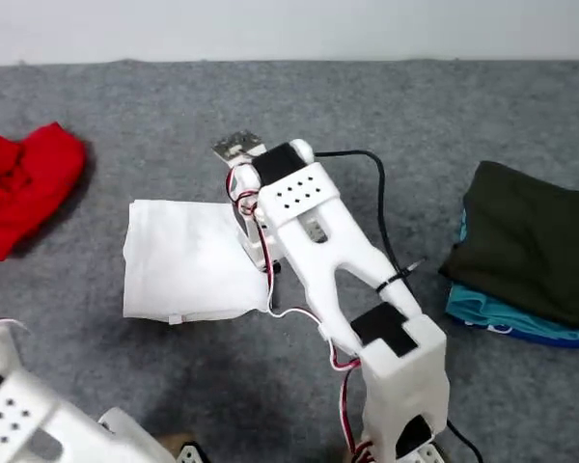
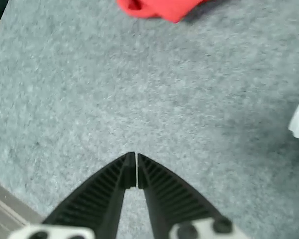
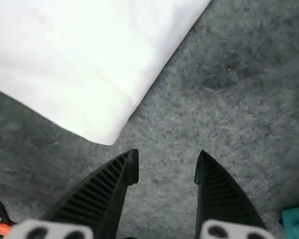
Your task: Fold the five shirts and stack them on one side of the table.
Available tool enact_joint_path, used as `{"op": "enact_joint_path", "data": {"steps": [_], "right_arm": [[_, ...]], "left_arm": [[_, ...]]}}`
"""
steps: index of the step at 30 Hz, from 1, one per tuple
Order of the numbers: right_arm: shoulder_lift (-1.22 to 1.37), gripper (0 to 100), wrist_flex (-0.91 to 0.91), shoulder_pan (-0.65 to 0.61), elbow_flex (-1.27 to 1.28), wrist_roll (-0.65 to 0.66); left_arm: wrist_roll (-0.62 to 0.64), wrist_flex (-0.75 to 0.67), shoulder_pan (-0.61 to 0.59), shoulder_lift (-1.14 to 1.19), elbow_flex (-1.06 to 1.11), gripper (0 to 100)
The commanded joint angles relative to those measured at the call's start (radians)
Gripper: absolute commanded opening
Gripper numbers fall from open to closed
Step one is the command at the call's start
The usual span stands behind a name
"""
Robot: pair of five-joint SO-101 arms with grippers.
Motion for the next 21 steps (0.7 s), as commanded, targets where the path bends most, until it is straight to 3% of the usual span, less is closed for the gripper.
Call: {"op": "enact_joint_path", "data": {"steps": [1,6,15,21], "right_arm": [[0.024,23.2,-0.010,-0.004,-0.021,-0.017],[0.087,31.5,-0.008,-0.054,-0.078,-0.098],[0.236,31.0,-0.010,-0.186,-0.249,-0.103],[0.395,30.9,-0.010,-0.194,-0.322,-0.103]], "left_arm": [[0.005,0.002,0.038,-0.110,0.044,2],[0.000,-0.006,0.040,-0.212,0.116,2],[-0.002,-0.029,0.037,-0.241,0.142,2],[-0.002,-0.025,0.035,-0.249,0.142,2]]}}
